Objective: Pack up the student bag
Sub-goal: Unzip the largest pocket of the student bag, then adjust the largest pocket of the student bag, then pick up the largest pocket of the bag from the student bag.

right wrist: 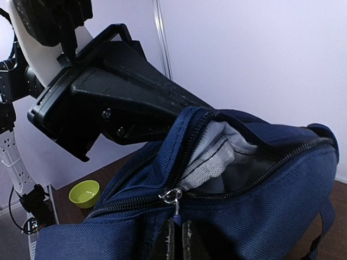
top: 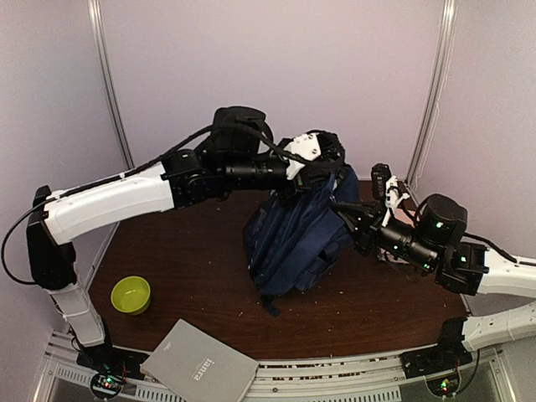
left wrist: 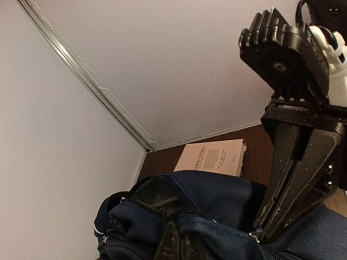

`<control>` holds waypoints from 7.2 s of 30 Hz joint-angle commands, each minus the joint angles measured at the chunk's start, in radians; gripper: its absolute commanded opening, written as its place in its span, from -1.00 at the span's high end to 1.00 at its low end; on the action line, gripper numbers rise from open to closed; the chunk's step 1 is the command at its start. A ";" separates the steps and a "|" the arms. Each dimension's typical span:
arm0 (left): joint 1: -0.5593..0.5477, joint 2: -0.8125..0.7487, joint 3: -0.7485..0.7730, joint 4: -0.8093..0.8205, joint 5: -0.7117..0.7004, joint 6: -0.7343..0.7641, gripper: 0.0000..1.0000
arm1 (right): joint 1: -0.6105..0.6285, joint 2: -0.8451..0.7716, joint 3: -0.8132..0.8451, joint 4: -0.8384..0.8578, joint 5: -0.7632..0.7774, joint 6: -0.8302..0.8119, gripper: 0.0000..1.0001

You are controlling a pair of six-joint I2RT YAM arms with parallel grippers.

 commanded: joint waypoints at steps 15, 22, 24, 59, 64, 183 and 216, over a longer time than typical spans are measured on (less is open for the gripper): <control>0.023 0.251 0.052 0.108 0.238 -0.142 1.00 | 0.034 -0.302 -0.092 -0.805 -0.146 0.310 1.00; 0.023 0.243 -0.008 0.111 0.261 -0.150 1.00 | 0.135 -0.268 -0.046 -0.688 -0.415 0.364 1.00; 0.023 0.234 -0.028 0.122 0.241 -0.151 1.00 | 0.168 -0.275 -0.055 -0.643 -0.412 0.395 1.00; 0.113 -0.399 -0.661 0.286 -0.065 -0.540 -0.35 | 0.233 0.100 -0.121 -0.088 0.043 0.807 1.00; -0.089 -0.583 -0.976 0.397 -0.302 -0.309 0.08 | 0.194 0.173 -0.096 -0.039 -0.002 0.876 1.00; -0.231 -0.253 -1.184 0.718 -0.085 -0.391 0.26 | 0.119 0.195 0.282 -0.963 -0.108 0.197 0.15; -0.231 -0.110 -0.824 0.206 -0.320 -0.621 0.23 | -0.030 0.297 0.102 -0.733 -0.191 0.055 0.34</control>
